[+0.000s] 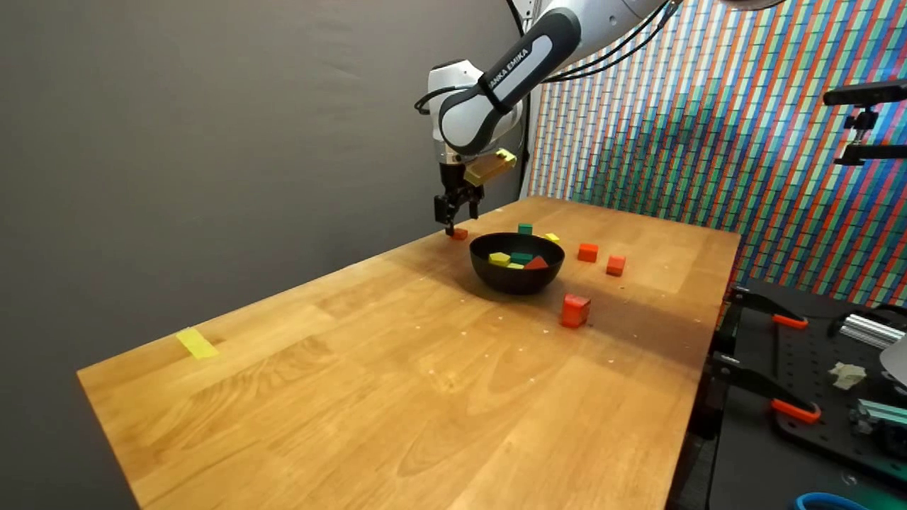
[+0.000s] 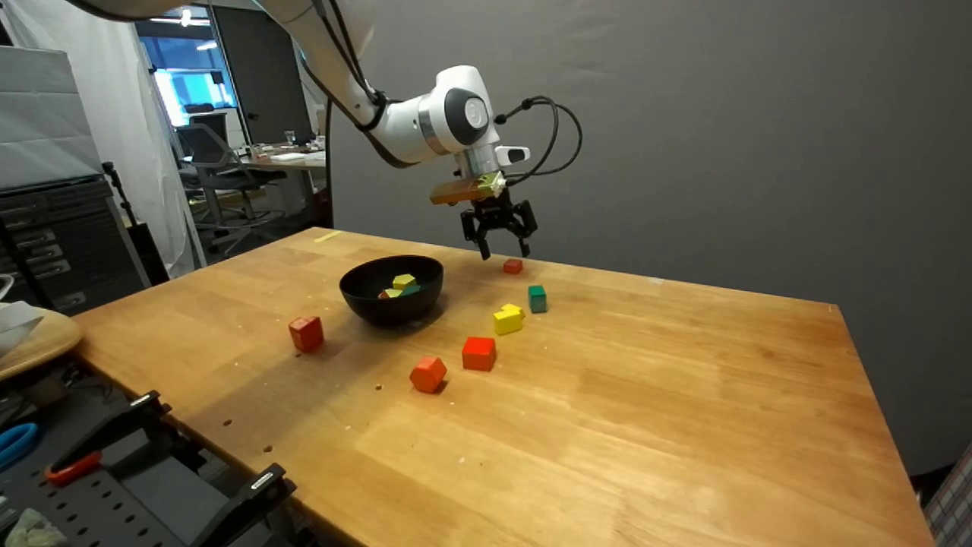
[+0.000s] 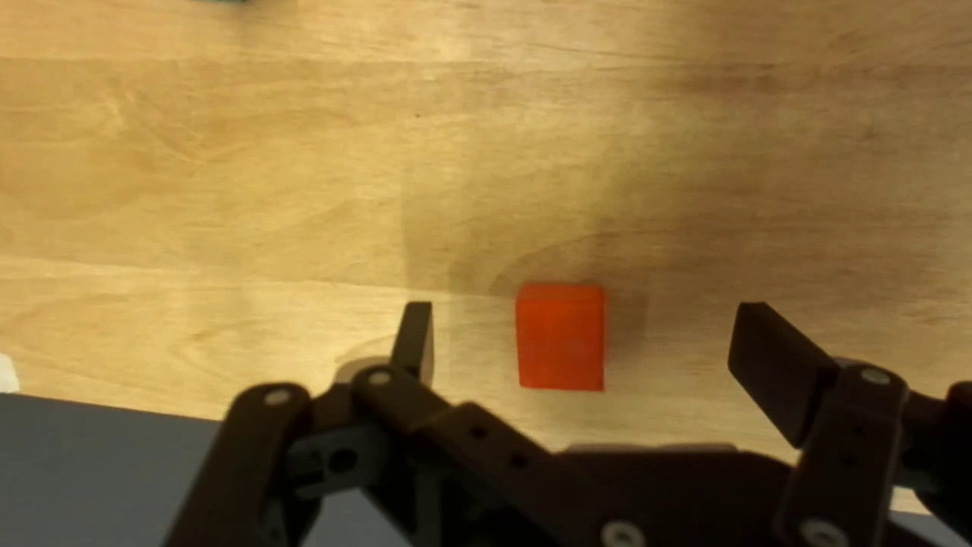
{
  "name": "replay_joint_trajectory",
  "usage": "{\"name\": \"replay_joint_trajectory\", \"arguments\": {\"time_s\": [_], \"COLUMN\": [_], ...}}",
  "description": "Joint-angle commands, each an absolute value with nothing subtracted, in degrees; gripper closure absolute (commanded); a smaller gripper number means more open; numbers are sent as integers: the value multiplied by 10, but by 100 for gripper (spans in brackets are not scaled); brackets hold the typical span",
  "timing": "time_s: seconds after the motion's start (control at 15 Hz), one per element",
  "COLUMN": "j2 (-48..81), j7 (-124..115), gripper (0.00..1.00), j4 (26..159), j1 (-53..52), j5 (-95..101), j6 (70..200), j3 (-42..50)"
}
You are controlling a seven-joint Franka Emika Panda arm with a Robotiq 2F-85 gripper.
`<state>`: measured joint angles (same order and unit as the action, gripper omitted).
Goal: Put the blocks in the bowl
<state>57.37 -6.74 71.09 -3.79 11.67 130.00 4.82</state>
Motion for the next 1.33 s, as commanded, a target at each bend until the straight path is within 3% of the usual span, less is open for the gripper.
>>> {"name": "replay_joint_trajectory", "arguments": {"time_s": [0.0, 0.4, 0.6, 0.8, 1.27], "j2": [650, 664, 623, 536, 391], "j7": [-46, -39, -26, 17, -6], "gripper": [26, 74, 92, 91, 92], "j4": [584, 540, 590, 703, 871], "j1": [-14, -12, -15, -20, -78], "j5": [79, 54, 40, 48, 124], "j6": [1240, 1203, 1207, 1205, 1181], "j3": [34, 22, -1, -33, 11]}}
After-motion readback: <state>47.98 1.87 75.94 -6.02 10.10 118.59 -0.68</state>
